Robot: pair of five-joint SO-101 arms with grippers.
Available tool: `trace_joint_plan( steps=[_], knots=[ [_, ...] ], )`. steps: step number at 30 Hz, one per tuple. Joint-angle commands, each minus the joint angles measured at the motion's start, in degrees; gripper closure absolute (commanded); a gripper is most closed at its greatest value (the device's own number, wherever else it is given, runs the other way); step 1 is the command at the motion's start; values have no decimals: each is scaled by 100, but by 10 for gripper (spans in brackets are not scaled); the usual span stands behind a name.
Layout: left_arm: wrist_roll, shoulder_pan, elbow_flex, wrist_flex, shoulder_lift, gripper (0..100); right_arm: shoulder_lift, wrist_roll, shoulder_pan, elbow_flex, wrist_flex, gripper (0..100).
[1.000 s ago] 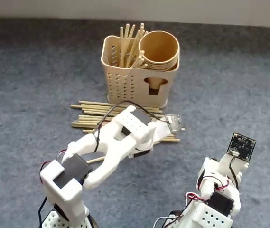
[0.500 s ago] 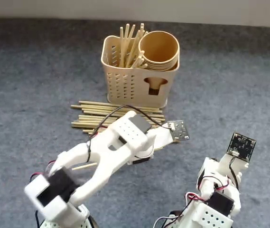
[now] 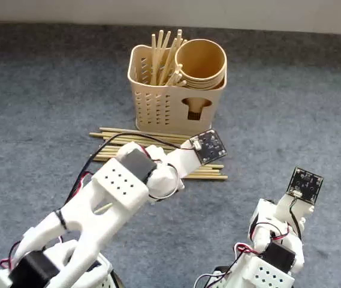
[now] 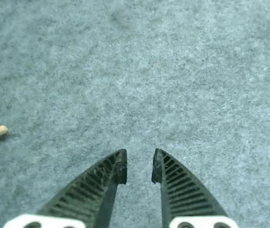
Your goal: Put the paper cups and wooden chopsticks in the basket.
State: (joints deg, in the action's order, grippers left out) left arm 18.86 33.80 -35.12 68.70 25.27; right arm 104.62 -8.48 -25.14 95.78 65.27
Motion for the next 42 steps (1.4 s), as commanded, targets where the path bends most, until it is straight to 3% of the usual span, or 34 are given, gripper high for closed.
trace_joint_plan(
  steps=[1, 7, 12, 22, 29, 36, 42],
  knots=[
    [-352, -92, 4, -202, 1033, 982, 66, -9, -66, 365, -171, 893],
    [-897, -330, 40, -352, 2123, 980, 66, -9, -66, 365, -171, 893],
    [-1248, -989, 13, -765, 2791, 980, 66, -9, -66, 365, -171, 893],
    [-1327, -1253, 40, -1996, 3380, 982, 66, -9, -66, 365, -171, 893],
    [-1327, -1253, 40, -3358, 3363, 982, 66, -9, -66, 365, -171, 893],
    [-1327, -1262, 48, -4035, 3363, 982, 66, -9, -66, 365, -171, 893],
    [-1327, -1543, 119, -5248, 3354, 983, 66, -9, -66, 365, -171, 893]
  ],
)
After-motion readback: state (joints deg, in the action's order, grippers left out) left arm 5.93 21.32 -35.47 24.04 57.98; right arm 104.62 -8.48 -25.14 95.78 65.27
